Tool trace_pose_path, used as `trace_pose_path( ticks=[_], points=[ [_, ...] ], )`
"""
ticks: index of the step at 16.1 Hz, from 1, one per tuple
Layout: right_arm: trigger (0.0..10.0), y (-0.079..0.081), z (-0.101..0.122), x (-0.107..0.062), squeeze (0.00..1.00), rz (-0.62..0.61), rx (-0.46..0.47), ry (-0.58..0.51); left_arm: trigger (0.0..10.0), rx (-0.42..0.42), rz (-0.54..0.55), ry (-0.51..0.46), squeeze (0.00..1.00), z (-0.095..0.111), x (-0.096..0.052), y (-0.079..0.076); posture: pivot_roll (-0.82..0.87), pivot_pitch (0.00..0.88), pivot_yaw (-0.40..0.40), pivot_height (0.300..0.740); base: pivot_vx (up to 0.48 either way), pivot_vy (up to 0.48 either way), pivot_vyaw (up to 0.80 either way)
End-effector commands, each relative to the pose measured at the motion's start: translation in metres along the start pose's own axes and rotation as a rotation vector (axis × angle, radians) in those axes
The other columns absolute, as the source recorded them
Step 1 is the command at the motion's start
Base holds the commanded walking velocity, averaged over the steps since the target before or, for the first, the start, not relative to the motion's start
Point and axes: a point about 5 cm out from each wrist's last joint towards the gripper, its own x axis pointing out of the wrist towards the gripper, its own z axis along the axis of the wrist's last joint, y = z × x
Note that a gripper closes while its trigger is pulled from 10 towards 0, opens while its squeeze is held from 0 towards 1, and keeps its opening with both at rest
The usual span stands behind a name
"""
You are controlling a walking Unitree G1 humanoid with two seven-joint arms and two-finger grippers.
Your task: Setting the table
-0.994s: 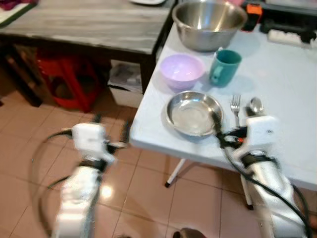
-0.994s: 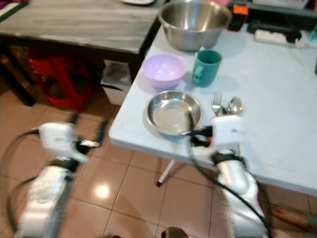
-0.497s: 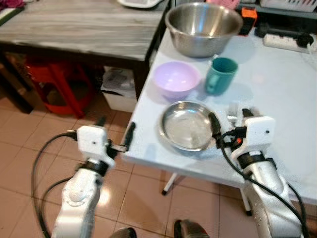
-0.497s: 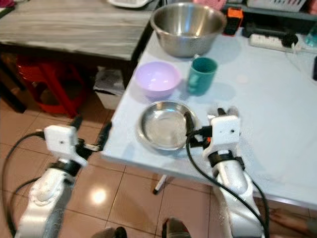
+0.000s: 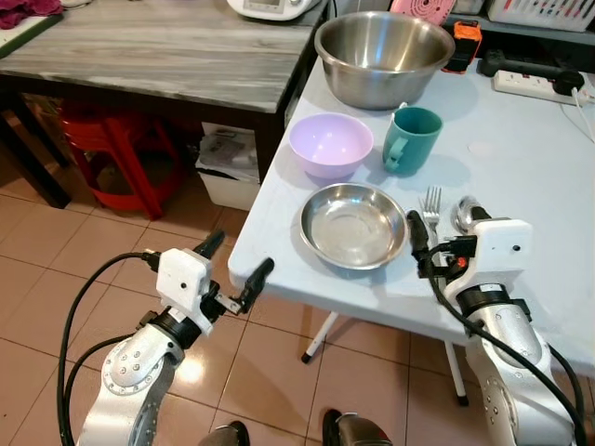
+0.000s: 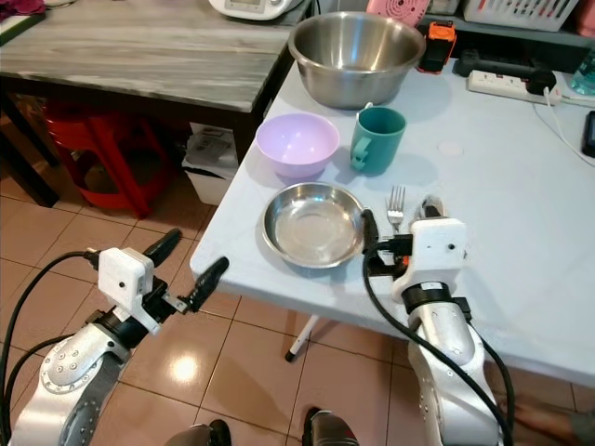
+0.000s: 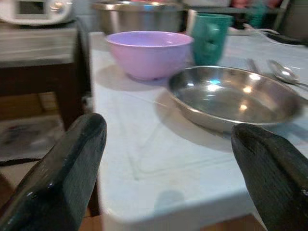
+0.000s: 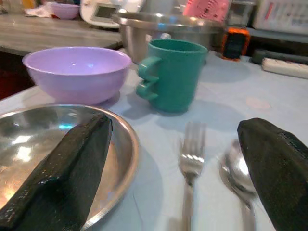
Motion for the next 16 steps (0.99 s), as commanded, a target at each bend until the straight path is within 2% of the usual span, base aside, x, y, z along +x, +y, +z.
trace_pose_path(
  ticks=[1, 3, 6, 11, 16],
  points=[
    [10.0, -0.004, -0.003, -0.001, 0.0, -0.019, 0.018, 0.028, 10.0, -0.008, -0.067, 0.024, 0.0, -0.002, -0.001, -0.002, -0.15, 0.228, -0.001, 0.74, 0.0, 0.0, 0.0],
    [10.0, -0.003, -0.003, 0.0, 0.0, -0.01, 0.03, 0.039, 10.0, 0.012, -0.111, 0.037, 0.0, -0.003, -0.002, -0.003, -0.15, 0.229, -0.004, 0.74, 0.0, 0.0, 0.0],
    [10.0, -0.002, -0.001, 0.005, 0.0, 0.017, 0.053, 0.048, 10.0, 0.018, -0.119, 0.046, 0.0, -0.005, -0.003, -0.004, -0.15, 0.23, -0.016, 0.74, 0.0, 0.0, 0.0],
    [10.0, 0.002, -0.005, 0.014, 0.0, 0.063, 0.153, 0.12, 10.0, 0.012, -0.129, 0.053, 0.0, -0.007, -0.005, -0.007, -0.15, 0.231, -0.024, 0.74, 0.0, 0.0, 0.0],
    [10.0, 0.013, -0.01, 0.018, 0.0, 0.139, 0.22, 0.194, 10.0, 0.01, -0.152, 0.048, 0.0, -0.006, -0.002, -0.01, -0.15, 0.241, -0.023, 0.74, 0.0, 0.0, 0.0]
  ],
)
